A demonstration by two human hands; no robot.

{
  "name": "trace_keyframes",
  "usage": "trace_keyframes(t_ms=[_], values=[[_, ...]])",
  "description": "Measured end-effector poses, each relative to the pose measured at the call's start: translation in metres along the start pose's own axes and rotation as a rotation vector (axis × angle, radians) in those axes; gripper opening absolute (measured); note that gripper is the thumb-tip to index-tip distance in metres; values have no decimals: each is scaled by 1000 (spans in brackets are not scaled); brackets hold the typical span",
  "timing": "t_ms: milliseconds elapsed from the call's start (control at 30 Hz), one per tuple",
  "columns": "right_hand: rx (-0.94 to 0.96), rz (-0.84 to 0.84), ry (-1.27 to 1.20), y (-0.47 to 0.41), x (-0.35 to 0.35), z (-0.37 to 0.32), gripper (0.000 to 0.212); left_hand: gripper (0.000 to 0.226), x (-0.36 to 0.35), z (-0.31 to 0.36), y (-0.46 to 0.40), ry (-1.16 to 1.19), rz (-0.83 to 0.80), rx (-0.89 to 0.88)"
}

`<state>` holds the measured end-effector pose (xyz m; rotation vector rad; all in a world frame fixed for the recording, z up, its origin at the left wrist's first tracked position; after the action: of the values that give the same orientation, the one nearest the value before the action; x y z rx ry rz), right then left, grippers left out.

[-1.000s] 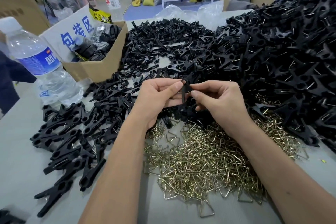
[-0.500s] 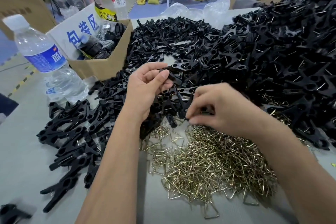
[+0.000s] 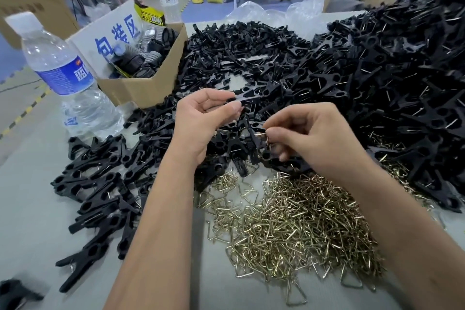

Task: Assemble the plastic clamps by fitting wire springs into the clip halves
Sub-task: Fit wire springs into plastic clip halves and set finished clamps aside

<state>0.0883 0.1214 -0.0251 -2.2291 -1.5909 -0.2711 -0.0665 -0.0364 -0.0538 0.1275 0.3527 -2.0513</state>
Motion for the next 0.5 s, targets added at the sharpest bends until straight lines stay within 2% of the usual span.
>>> trace_keyframes(t_ms=[67, 167, 367, 500], values=[[-106, 14, -236, 0, 1, 7, 15, 21, 0, 0, 0, -14, -5, -6], [-155, 58, -367, 0, 1, 12, 15, 24, 1, 1, 0, -46, -47, 3], [-165, 224, -384, 1, 8, 18, 3, 33, 0, 2, 2, -109, -204, 12], [-161, 321, -350, 1, 10, 22, 7, 32, -10, 2, 6, -119, -332, 14]])
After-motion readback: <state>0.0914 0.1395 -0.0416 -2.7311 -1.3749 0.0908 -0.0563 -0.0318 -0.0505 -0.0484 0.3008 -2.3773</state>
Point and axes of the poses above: each hand's wrist, its own y-axis away from the middle knuckle, its own x-axis out of the back of the hand, z = x × y, the point moved 4 cm from there along -y, towards the middle knuckle, and after that the axes turned 3 degrees about y, right-handed, at the moved point
